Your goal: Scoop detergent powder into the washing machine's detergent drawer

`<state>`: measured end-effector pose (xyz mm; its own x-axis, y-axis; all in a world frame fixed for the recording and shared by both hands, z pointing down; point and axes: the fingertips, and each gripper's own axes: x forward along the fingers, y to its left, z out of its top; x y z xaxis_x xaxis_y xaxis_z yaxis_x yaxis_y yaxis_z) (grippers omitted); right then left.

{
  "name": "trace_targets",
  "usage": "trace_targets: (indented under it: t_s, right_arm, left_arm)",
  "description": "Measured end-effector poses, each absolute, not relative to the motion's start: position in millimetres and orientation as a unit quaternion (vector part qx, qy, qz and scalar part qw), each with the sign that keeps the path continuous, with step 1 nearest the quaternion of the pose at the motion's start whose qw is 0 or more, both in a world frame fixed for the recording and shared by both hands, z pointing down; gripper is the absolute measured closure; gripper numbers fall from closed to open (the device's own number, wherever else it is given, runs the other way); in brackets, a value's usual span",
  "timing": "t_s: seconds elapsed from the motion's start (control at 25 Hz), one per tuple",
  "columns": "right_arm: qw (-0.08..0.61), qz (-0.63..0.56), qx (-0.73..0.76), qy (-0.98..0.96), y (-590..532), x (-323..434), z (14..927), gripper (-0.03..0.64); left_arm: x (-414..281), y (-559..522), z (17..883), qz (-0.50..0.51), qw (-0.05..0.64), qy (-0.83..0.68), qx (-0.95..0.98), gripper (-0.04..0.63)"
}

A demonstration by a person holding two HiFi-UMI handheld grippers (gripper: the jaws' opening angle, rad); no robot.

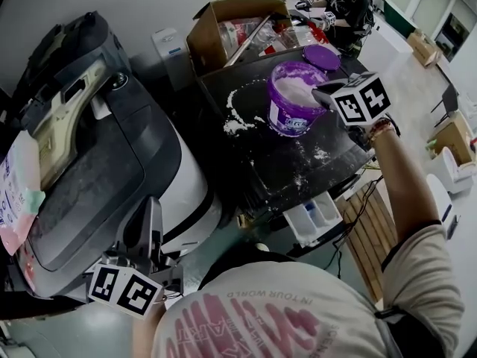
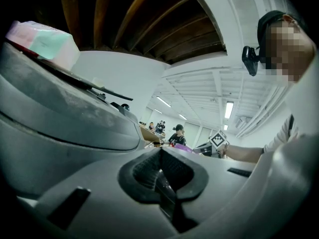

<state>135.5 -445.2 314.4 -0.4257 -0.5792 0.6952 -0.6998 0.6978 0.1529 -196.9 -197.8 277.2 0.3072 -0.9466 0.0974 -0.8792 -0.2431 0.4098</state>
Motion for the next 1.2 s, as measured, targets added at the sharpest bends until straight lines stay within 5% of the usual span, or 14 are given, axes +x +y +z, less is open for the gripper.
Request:
trace_targets:
  t_s: [1.2]
  right_arm:
    - [0.400,0.044,0.383,-0.831,-418.7,124.4,311.2,0.612]
  left_arm:
    - [-203.4,-193.0,268.0,-0.103,0.191,-0.572,0.791,0.594]
